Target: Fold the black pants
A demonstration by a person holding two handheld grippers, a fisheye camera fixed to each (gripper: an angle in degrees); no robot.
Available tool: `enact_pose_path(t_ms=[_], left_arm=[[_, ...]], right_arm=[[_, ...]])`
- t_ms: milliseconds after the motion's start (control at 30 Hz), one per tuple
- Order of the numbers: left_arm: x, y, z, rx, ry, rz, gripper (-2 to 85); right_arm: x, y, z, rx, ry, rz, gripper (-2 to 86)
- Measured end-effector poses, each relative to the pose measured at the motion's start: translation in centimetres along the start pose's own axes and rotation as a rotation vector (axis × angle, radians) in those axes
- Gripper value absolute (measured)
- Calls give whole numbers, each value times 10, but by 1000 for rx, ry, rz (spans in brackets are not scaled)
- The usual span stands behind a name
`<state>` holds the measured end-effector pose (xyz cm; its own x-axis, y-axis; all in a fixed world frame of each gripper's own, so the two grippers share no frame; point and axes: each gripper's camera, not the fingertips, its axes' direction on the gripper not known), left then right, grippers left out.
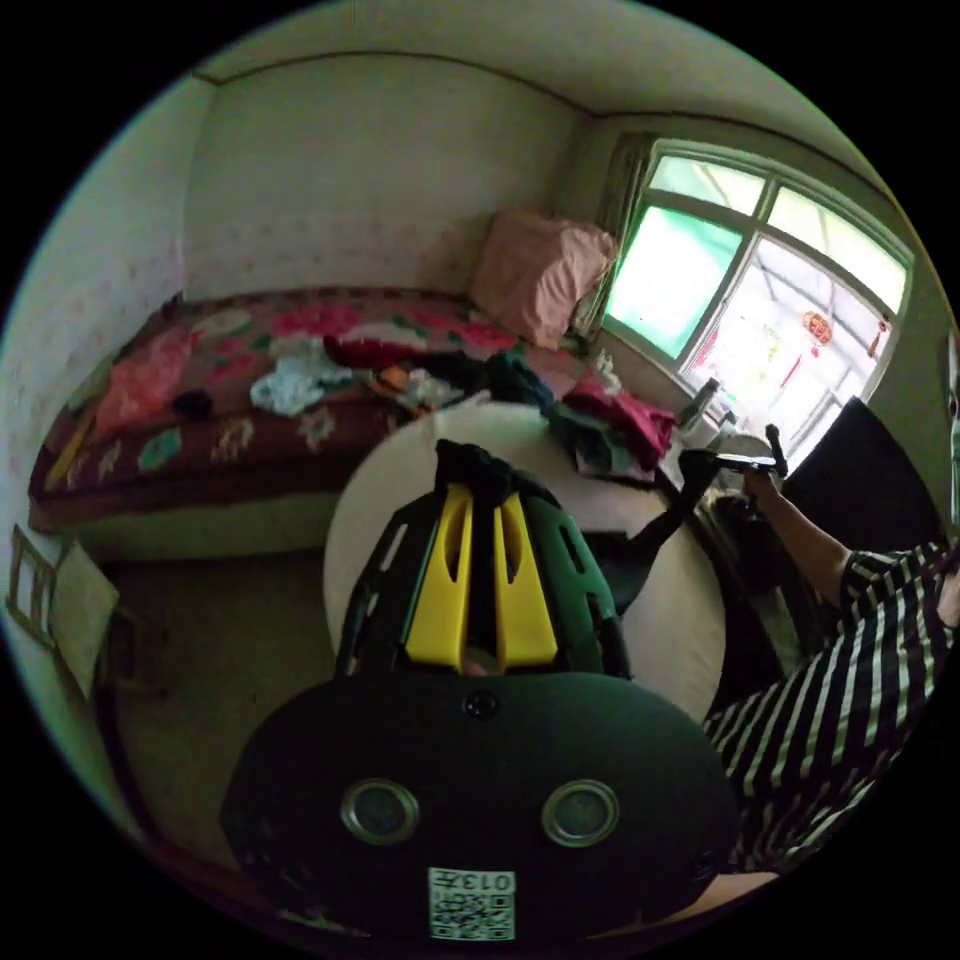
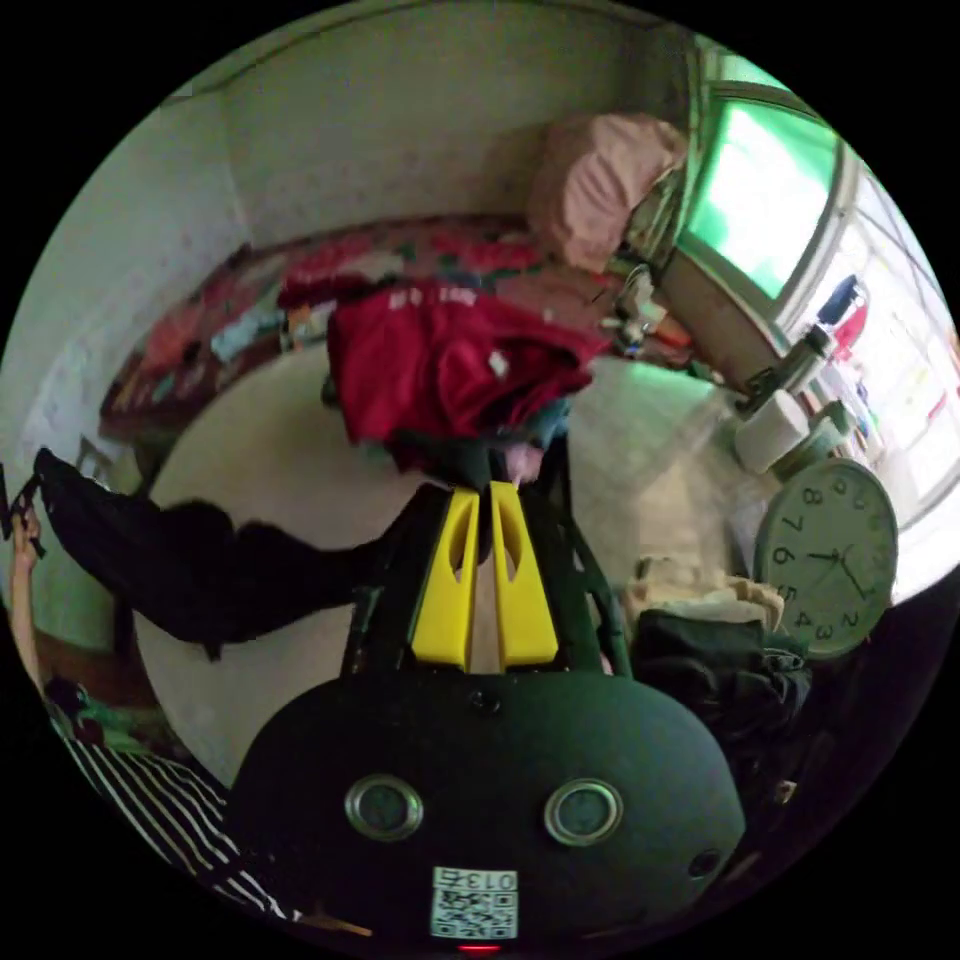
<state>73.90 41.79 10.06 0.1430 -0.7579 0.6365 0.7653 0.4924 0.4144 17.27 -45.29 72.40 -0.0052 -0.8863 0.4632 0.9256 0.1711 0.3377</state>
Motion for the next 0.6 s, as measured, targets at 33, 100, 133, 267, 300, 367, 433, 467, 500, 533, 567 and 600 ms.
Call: enact_pose_path(t_ms=[33, 100, 133, 267, 300, 367, 433, 467, 500, 533, 567, 600], left_arm=[[1, -14, -7, 39, 0, 19, 10], [1, -51, -31, 180, 10, 66, 10], [-1, -56, -36, 205, 14, 70, 10], [-43, -43, -37, 255, 68, -21, 11], [-61, -26, -27, 236, 103, -71, 11], [-88, 7, -3, 164, 149, -166, 12], [-108, 45, 27, 64, 175, -259, 12], [-116, 71, 47, -14, 152, -310, 12], [-119, 94, 65, -87, 126, -340, 13], [-120, 106, 74, -121, 116, -358, 13], [-123, 126, 89, -180, 113, -397, 14], [-125, 144, 102, -226, 118, -434, 15]], right_arm=[[8, -4, -27, 94, 9, 32, 20], [17, -3, -58, 193, 45, 70, 22], [23, 1, -72, 237, 46, 98, 23], [43, 34, -74, 256, -28, 231, 27], [44, 40, -69, 237, -37, 245, 27], [38, 65, -40, 121, -53, 265, 28], [27, 87, -12, 16, -39, 280, 28], [18, 102, 7, -54, -25, 294, 28], [13, 109, 18, -95, -18, 301, 28], [3, 123, 39, -183, 2, 305, 28], [-7, 137, 59, -275, 42, 304, 28], [-12, 143, 68, -313, 63, 301, 28]])
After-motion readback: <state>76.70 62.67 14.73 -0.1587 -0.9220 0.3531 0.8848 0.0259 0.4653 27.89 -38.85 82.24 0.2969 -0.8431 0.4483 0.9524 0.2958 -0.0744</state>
